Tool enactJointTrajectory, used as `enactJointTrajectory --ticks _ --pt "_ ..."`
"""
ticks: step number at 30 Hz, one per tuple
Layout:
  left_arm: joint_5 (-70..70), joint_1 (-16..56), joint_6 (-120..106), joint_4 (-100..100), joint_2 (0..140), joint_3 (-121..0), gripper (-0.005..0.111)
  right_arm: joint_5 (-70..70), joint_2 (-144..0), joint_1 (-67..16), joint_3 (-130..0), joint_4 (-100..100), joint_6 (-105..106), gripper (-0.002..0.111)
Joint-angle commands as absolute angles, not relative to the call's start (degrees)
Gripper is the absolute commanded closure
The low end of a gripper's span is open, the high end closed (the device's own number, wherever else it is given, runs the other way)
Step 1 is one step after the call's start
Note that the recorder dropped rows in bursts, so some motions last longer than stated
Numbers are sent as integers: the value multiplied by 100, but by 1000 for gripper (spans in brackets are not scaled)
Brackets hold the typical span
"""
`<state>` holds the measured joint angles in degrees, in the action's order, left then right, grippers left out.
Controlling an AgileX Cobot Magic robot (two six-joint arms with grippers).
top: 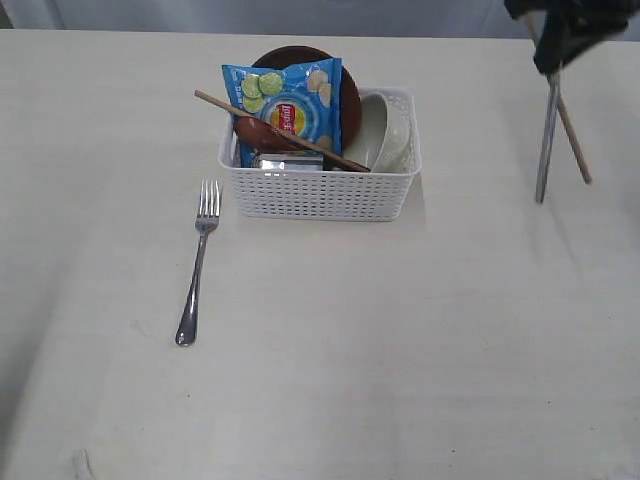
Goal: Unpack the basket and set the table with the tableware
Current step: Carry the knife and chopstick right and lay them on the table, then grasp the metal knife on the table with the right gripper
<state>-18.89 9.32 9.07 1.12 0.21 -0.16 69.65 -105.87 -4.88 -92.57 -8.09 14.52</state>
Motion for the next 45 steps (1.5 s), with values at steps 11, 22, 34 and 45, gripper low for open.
enactJointTrajectory --ticks 11,22,34,45 --pt "-1826 926 904 180 0 0 107 5988 -11387 96 -7374 -1568 1457 109" --pt "-1826 926 904 180 0 0 107 5288 -12154 96 -7387 -1558 1457 108" --pt "-1826 926 904 180 0 0 107 5294 -11993 96 -7387 -1680 1343 68" --pt "-1826 926 904 180 0 0 107 5728 -11359 -33 -7387 -2142 1538 79"
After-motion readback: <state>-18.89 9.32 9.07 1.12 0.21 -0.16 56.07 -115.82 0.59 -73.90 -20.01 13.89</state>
